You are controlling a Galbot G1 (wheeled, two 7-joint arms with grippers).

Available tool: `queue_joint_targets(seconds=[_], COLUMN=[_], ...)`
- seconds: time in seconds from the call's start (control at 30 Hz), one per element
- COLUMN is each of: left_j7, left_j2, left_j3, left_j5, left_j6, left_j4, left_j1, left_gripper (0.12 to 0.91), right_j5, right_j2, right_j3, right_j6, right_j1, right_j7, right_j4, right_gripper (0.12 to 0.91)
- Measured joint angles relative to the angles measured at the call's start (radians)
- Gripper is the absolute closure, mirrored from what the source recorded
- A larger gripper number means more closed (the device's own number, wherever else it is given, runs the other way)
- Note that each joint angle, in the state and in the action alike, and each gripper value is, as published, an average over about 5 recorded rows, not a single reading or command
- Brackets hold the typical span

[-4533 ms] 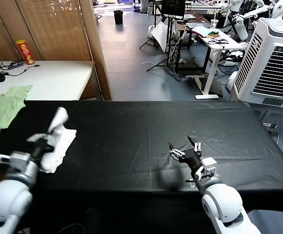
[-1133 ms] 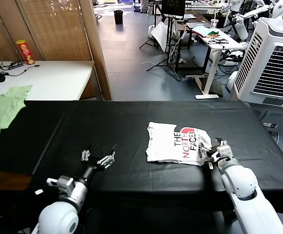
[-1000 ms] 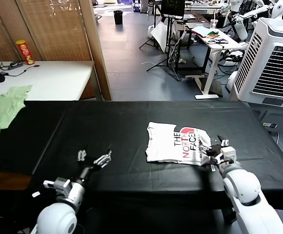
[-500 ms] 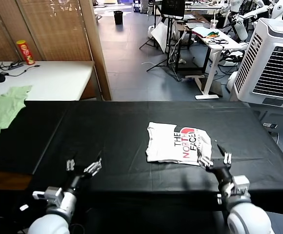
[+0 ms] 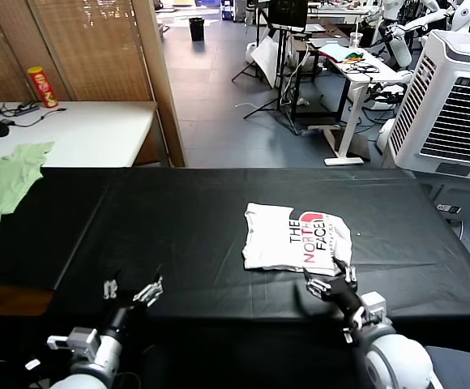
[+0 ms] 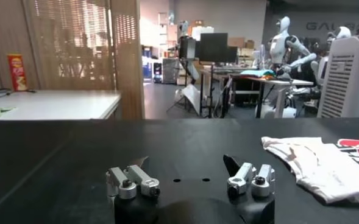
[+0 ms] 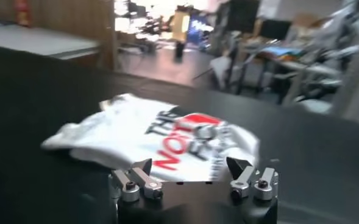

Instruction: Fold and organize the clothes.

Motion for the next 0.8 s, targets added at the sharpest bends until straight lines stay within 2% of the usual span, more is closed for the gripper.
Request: queue_joint_targets(seconds=[0.2,0.27,0.5,0.8], left_j7=[0.002,0.002,0.042,0.046], left_j2=[-0.003,-0.002,0.008,0.020], left_j3=[-0.009,-0.009,-0.021,-0.049], left_j5=[0.002,0.002,-0.024,-0.038], left_j6=[-0.007,-0.007,0.003,0.020], left_j4=[0.007,0.009,0.006,-0.036], left_j1=[0.004,0.002,0.010,0.079], left_gripper=[0.232,0.232,0.232,0.232], right_j5=[0.028,0.032,0.056,0.071], right_j2=[0.021,0.026,0.030,0.038], right_j3=[0.011,0.019,0.042,0.101], right_j6=[-0.068,-0.076,-0.016,0.028], right_j1=[0.016,0.006,-0.071,-0.200], right_j7=[0.107,0.129,0.126,0.169], right_j4=[-0.020,-0.013,0.067,0.219], right_gripper=[0.227,0.227,0.227,0.227])
